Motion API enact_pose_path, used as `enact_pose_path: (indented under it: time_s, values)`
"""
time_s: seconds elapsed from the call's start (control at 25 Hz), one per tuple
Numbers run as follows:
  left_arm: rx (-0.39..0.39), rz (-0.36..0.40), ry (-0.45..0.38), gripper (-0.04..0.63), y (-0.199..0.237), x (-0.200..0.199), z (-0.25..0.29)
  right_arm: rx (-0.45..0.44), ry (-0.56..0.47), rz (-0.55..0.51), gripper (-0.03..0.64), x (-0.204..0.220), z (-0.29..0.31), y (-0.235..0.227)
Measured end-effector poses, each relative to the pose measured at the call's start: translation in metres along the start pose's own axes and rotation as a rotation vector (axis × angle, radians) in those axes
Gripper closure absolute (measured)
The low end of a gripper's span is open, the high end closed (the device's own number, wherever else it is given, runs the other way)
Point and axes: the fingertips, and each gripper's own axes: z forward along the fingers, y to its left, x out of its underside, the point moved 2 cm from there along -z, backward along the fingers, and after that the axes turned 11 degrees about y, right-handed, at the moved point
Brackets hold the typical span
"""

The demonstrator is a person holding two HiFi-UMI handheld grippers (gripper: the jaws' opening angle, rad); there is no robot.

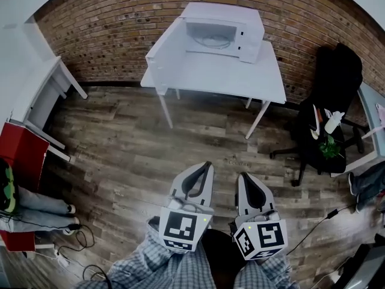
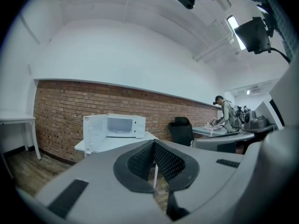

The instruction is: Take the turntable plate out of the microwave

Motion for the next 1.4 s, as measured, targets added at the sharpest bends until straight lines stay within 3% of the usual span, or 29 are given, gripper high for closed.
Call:
enact_pose_path:
  time_s: [0.12,0.44,1.08,1.4]
  values:
    - [-0.02,-0.005,0.042,0.595,0.004,0.003,0.004,0.019,-0.003,0.013,0.597,-0.003,-0.001,-0.013]
    - [-0.014,-0.013,0.036,0.595,0.031,-0.011,0.046,0.019,0.017,-0.021,0.597,-0.018,0.043,-0.027]
    - [0.1,-0.015,0.054,0.595,0.154,-0.061,0.179,0.082,0.037,0.01,0.597,-0.094,0.22,-0.046]
    - [0.136,-0.027,0.06,0.595,0.203,-0.069,0.217,0.117,0.063,0.01,0.597,-0.109,0.271,-0.04]
